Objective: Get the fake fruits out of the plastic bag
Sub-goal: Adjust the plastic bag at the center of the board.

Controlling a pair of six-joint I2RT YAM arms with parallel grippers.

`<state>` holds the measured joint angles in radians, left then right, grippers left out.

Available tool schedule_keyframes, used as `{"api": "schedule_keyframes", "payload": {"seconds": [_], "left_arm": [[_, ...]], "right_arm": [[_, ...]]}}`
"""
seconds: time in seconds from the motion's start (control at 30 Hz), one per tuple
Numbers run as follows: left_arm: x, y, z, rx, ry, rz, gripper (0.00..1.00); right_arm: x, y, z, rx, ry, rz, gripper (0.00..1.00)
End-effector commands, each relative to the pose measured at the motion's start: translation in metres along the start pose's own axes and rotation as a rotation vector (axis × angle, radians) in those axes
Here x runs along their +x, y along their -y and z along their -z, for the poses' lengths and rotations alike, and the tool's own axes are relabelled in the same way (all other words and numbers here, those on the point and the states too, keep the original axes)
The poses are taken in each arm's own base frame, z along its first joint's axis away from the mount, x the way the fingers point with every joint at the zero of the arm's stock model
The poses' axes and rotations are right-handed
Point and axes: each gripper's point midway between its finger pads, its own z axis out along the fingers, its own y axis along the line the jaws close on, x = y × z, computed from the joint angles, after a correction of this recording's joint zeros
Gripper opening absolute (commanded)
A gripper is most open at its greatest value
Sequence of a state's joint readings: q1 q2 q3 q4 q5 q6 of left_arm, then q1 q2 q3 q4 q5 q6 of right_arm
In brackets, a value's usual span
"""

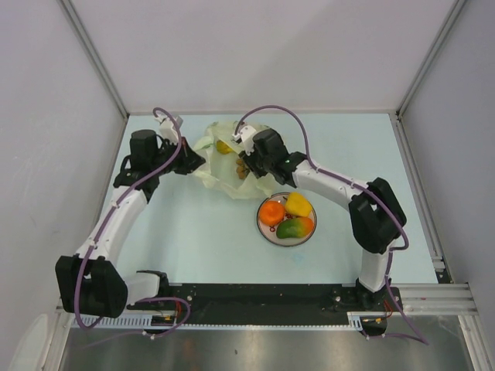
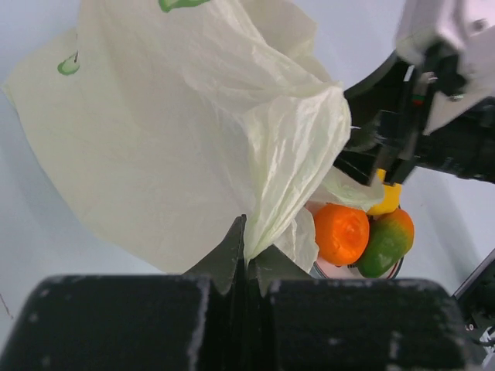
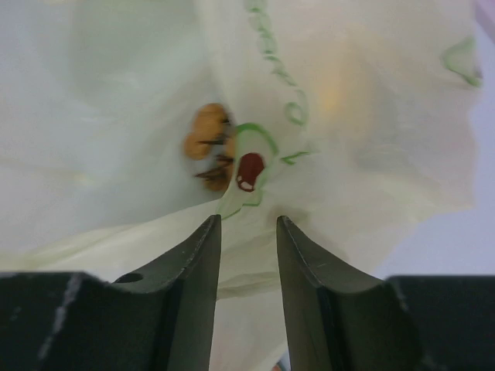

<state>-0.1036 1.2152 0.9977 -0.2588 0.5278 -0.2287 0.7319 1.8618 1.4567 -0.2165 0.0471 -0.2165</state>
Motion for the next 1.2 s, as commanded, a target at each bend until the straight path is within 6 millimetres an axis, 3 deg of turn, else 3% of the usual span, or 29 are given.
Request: {"api": "schedule_keyframes", "payload": {"seconds": [0.0, 0.07, 0.1, 0.2, 0.27, 0.3, 0.33, 0.4, 0.43, 0.47, 0.5, 0.53, 0.6, 0.63, 0.7, 0.73, 0.83, 0.97, 1.07, 1.17], "left_arm": [[-0.038, 0.025, 0.004, 0.092, 0.075, -0.046, 0.00], [-0.038, 0.032, 0.003, 0.130, 0.071, -0.056, 0.00], [-0.033, 0.039, 0.002, 0.170, 0.057, -0.060, 0.00], [-0.027, 0.048, -0.001, 0.220, 0.041, -0.075, 0.00], [-0.025, 0.050, -0.002, 0.224, 0.042, -0.080, 0.00], [-0.022, 0.049, -0.003, 0.223, 0.037, -0.080, 0.00], [-0.023, 0.047, -0.004, 0.213, 0.041, -0.083, 0.00], [-0.020, 0.044, -0.005, 0.202, 0.037, -0.081, 0.00], [-0.020, 0.043, -0.005, 0.197, 0.037, -0.081, 0.00], [-0.019, 0.042, -0.005, 0.195, 0.035, -0.081, 0.00], [-0.018, 0.042, -0.006, 0.195, 0.033, -0.080, 0.00], [-0.018, 0.041, -0.006, 0.189, 0.034, -0.081, 0.00], [-0.018, 0.038, -0.009, 0.174, 0.032, -0.077, 0.00], [-0.018, 0.036, -0.009, 0.163, 0.033, -0.073, 0.00], [-0.019, 0.031, -0.011, 0.138, 0.037, -0.066, 0.00], [-0.020, 0.029, -0.011, 0.129, 0.038, -0.060, 0.00], [-0.021, 0.027, -0.013, 0.114, 0.044, -0.057, 0.00], [-0.022, 0.025, -0.013, 0.104, 0.047, -0.051, 0.00], [-0.027, 0.024, -0.013, 0.087, 0.056, -0.034, 0.00], [-0.033, 0.018, -0.015, 0.058, 0.064, -0.029, 0.00]], "right_arm": [[0.003, 0.105, -0.015, 0.308, 0.043, 0.076, 0.36], [0.002, 0.142, -0.015, 0.395, 0.045, 0.078, 0.32], [-0.011, 0.175, -0.005, 0.452, 0.072, 0.044, 0.32], [-0.032, 0.210, 0.013, 0.517, 0.123, 0.022, 0.33], [-0.056, 0.209, 0.025, 0.502, 0.180, 0.038, 0.39], [-0.072, 0.200, 0.034, 0.483, 0.218, 0.046, 0.42], [-0.073, 0.189, 0.036, 0.445, 0.213, 0.055, 0.44], [-0.089, 0.149, 0.040, 0.339, 0.248, 0.099, 0.55], [-0.084, 0.134, 0.037, 0.299, 0.237, 0.123, 0.60], [-0.086, 0.116, 0.035, 0.250, 0.247, 0.156, 0.73], [-0.092, 0.104, 0.040, 0.230, 0.262, 0.191, 0.77], [-0.092, 0.078, 0.037, 0.181, 0.268, 0.224, 0.79], [-0.098, 0.055, 0.040, 0.113, 0.289, 0.229, 0.77], [-0.098, 0.033, 0.039, 0.012, 0.300, 0.223, 0.72], [-0.102, 0.016, 0.043, -0.080, 0.309, 0.179, 0.59], [-0.091, 0.000, 0.039, -0.170, 0.270, 0.162, 0.55], [-0.077, -0.022, 0.031, -0.300, 0.227, 0.184, 0.45], [-0.064, -0.032, 0.010, -0.347, 0.198, 0.210, 0.41], [-0.067, -0.034, -0.001, -0.372, 0.193, 0.199, 0.38], [-0.080, -0.035, 0.006, -0.385, 0.231, 0.201, 0.37]]}}
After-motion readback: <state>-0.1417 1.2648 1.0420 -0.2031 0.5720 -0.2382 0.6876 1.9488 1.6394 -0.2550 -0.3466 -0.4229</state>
